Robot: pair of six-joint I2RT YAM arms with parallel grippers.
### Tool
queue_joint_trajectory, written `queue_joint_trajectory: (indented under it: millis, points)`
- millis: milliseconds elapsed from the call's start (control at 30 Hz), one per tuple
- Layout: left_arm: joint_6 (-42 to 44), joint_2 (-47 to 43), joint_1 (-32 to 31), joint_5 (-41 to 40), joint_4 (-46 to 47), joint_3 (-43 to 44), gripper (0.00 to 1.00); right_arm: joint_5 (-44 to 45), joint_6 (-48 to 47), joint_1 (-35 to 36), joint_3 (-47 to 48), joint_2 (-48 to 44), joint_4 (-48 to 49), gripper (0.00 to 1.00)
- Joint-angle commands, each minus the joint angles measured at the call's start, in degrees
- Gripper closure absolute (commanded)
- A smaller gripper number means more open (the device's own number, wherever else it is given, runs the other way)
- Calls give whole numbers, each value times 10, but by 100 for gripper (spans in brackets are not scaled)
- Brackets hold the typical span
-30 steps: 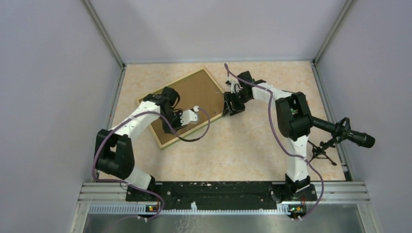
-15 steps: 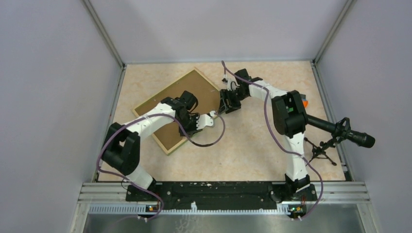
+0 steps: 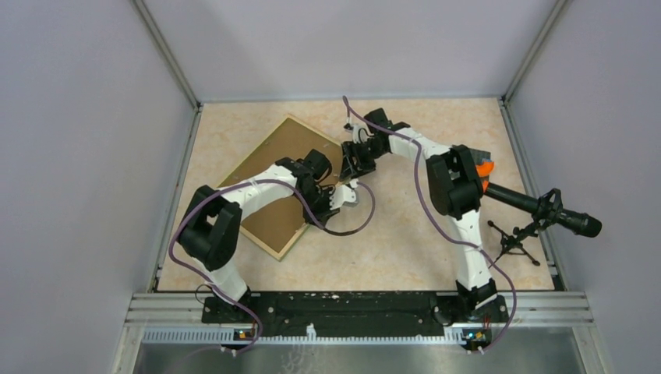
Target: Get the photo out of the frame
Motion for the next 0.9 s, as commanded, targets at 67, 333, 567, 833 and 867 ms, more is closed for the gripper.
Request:
queue_joint_trajectory:
  millis: [67,333,567,833,867]
  points:
    - [-68,-9,-4,80,41,35,100,3,-15,-18,43,10,16,41]
    - [-184,-3,33,137,55,132,100,-20,-59,-35,98,-4,-8,39]
    - [-372,-37,192,215,128,194,100,-42,-37,-71,-106,-237,161,28]
    - [-624,-84,261,267,319,161,100,-10,-21,-2,-209,-372,283,22]
    - [-662,-87,266,272,348,153,100,-4,-18,11,-209,-373,290,22]
